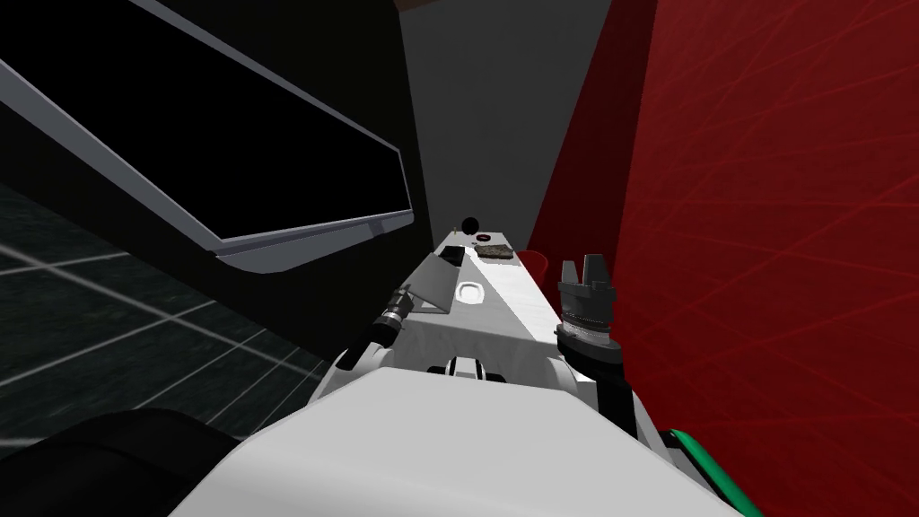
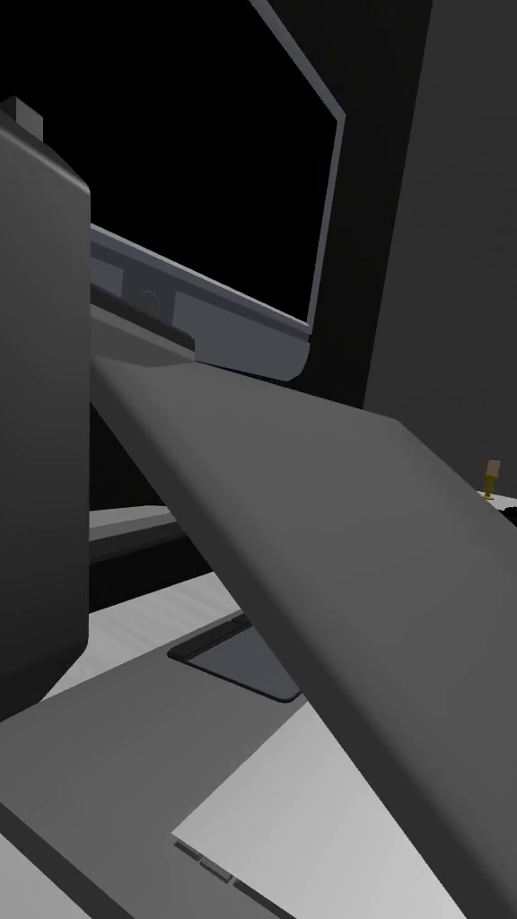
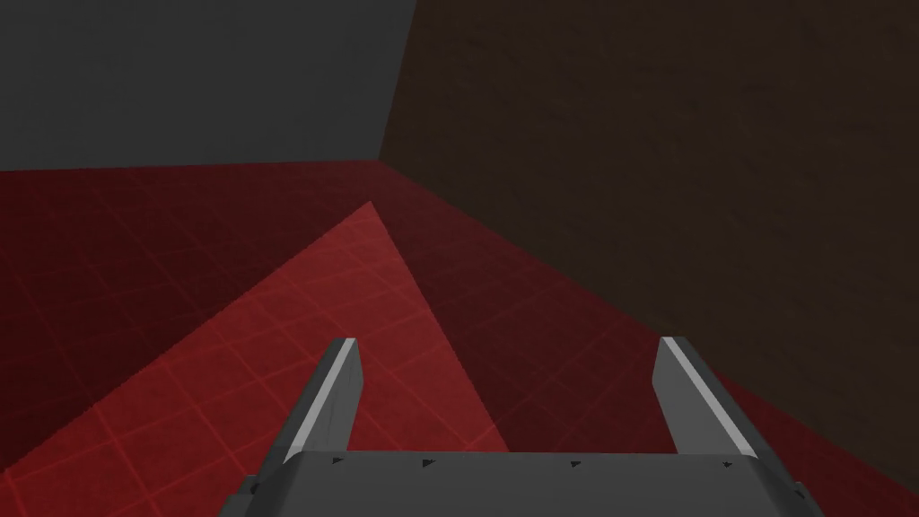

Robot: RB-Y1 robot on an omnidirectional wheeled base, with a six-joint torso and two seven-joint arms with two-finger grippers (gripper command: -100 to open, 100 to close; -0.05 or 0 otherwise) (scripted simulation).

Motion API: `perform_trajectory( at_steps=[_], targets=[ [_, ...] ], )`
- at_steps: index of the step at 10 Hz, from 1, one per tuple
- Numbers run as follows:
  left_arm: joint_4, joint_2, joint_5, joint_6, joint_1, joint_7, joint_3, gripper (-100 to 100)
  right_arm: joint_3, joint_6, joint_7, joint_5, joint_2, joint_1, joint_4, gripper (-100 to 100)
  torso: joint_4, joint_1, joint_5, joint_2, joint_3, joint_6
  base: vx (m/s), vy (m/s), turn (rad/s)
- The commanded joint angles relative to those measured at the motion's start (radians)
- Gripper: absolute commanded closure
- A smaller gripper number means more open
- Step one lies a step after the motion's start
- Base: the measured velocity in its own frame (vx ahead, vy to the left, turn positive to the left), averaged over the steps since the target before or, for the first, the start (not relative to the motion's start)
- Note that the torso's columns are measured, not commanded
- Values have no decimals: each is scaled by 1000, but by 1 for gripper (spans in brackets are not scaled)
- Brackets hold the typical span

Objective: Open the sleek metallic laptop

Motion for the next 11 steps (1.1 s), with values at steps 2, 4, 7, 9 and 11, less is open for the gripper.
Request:
perform_trajectory(
  at_steps=[2,4,7,9,11],
  targets=[
    [89,-40,44,-47,-28,38,-20,100,0,0,0,0,0,0,0,0,0,2,1,2,1,0,-35,86,-6],
    [87,-69,28,-5,-68,48,16,-100,0,0,0,0,0,0,0,0,0,5,1,1,1,0,-45,86,-117],
    [66,-95,4,54,-103,55,52,-100,0,0,0,0,0,0,0,0,-1,0,0,-1,0,0,-61,2,-130],
    [46,-122,-19,108,-138,62,89,-100,0,0,0,0,0,0,0,0,0,3,0,1,1,0,-73,11,-178],
    [25,-148,-42,162,-173,69,126,-100,0,0,0,0,0,0,0,0,0,3,1,1,1,0,-75,9,-157]
  ],
)
